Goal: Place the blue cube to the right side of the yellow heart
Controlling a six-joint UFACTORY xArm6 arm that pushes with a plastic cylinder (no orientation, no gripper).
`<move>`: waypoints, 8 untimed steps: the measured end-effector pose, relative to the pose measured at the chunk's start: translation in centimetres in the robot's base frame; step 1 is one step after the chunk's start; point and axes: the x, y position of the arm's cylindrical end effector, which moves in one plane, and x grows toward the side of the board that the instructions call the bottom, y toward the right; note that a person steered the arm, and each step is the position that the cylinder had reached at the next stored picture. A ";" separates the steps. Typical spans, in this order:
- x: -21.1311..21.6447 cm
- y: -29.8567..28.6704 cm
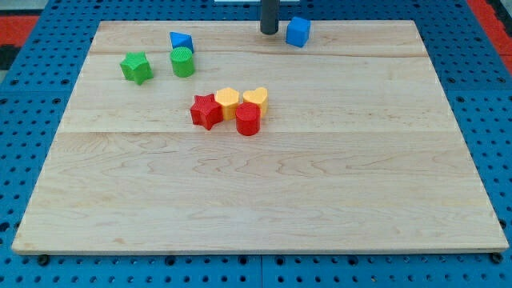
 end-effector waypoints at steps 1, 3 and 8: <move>-0.8 3.0; 6.6 7.5; 11.4 0.7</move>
